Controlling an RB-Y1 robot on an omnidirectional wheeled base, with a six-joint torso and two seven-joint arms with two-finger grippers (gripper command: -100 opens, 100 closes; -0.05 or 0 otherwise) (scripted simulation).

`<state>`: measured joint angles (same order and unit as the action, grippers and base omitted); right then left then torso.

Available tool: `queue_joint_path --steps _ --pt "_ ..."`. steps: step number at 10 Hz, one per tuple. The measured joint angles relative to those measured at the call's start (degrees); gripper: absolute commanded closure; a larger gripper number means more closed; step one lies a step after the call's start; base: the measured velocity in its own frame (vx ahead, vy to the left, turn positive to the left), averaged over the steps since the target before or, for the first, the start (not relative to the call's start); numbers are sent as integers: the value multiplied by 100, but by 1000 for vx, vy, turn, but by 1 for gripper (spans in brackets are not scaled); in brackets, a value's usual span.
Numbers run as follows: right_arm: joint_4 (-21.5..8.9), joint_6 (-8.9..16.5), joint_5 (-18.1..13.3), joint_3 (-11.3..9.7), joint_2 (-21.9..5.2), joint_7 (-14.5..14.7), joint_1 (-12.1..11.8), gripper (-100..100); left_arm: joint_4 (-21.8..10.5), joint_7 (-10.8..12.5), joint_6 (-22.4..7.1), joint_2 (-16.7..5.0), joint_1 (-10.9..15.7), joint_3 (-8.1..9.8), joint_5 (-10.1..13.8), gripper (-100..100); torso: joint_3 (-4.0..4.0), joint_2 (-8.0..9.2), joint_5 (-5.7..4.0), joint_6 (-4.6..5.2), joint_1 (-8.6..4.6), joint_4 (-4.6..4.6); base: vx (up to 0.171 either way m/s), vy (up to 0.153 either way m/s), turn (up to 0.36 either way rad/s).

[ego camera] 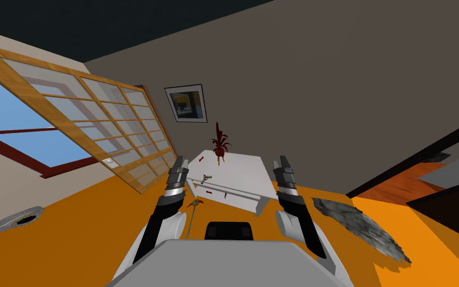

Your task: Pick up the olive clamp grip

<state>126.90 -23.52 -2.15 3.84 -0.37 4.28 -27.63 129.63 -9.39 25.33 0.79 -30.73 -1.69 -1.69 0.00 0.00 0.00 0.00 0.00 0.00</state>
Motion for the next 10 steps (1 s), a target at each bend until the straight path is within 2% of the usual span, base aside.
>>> queue_joint_path --steps 3,6,7,9,10 --pt "0 0 0 1 -1 0 0 0 -122 -21 -215 -336 153 28 25 -100 -6 -11 5 1 25 -2 30 61 -44" --pt "0 0 0 1 -1 0 -1 0 -485 -40 -567 -726 446 143 113 -100 -16 -28 10 0 42 -6 60 93 -51" --pt "0 0 0 1 -1 0 -1 0 -521 -43 -660 -774 484 153 126 -100 -13 -21 8 -1 34 -5 29 84 -41" --pt "0 0 0 1 -1 0 0 0 -755 -84 -997 -909 764 208 168 -100 -10 -18 9 1 41 -4 37 95 -72" --pt "0 0 0 1 -1 0 -1 0 -830 -95 -1085 -959 796 227 188 -100 -10 -18 8 -1 34 -4 43 82 -54"
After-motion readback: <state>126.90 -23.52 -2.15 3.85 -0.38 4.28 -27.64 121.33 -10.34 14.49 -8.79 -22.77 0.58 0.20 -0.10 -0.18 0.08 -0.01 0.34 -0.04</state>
